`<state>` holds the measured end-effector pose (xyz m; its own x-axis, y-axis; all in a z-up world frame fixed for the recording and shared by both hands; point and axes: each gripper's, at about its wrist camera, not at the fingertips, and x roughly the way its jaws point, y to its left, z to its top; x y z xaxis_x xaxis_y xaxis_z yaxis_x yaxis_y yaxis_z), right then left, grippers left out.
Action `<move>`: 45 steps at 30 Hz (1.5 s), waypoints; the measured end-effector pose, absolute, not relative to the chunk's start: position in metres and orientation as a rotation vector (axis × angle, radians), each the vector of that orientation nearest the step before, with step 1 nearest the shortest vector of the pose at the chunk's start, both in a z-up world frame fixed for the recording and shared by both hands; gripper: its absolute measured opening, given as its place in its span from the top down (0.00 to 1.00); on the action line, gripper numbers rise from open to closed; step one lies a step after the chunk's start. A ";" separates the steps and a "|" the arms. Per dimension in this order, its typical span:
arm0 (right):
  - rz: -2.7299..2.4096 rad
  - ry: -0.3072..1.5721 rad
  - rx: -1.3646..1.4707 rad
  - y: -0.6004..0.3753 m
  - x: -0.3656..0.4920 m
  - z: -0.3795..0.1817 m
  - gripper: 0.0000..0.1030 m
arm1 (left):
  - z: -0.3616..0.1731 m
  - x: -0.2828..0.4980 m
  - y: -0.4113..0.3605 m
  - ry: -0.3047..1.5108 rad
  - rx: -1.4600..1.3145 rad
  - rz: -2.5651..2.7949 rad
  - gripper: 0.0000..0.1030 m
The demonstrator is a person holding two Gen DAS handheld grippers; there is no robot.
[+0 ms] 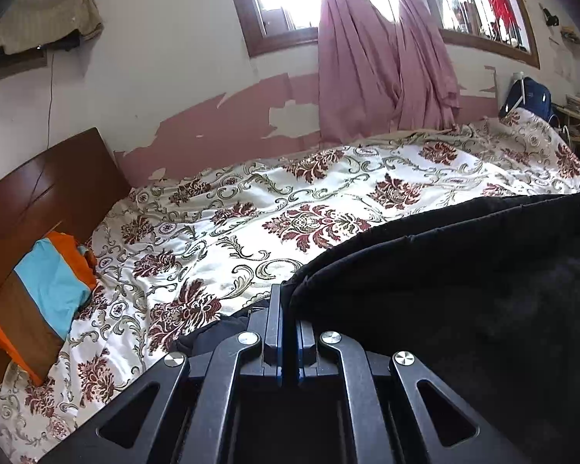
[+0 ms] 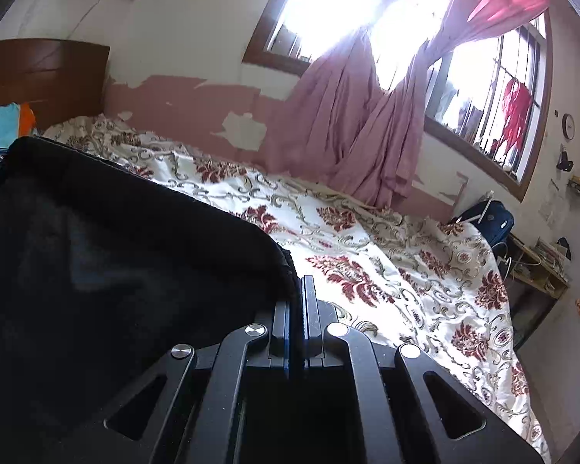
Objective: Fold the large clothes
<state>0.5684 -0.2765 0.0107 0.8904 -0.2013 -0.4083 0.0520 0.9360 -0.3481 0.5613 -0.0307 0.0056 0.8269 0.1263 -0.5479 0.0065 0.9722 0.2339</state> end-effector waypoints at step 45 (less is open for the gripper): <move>-0.005 0.469 -0.125 -0.298 0.581 0.001 0.23 | 0.001 0.561 -0.020 0.591 -0.011 -0.162 0.11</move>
<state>0.5805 -0.2979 0.0011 0.8923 -0.0337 -0.4502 -0.0238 0.9923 -0.1214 0.5613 -0.0202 0.0010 0.8178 -0.1557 -0.5541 0.1492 0.9871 -0.0572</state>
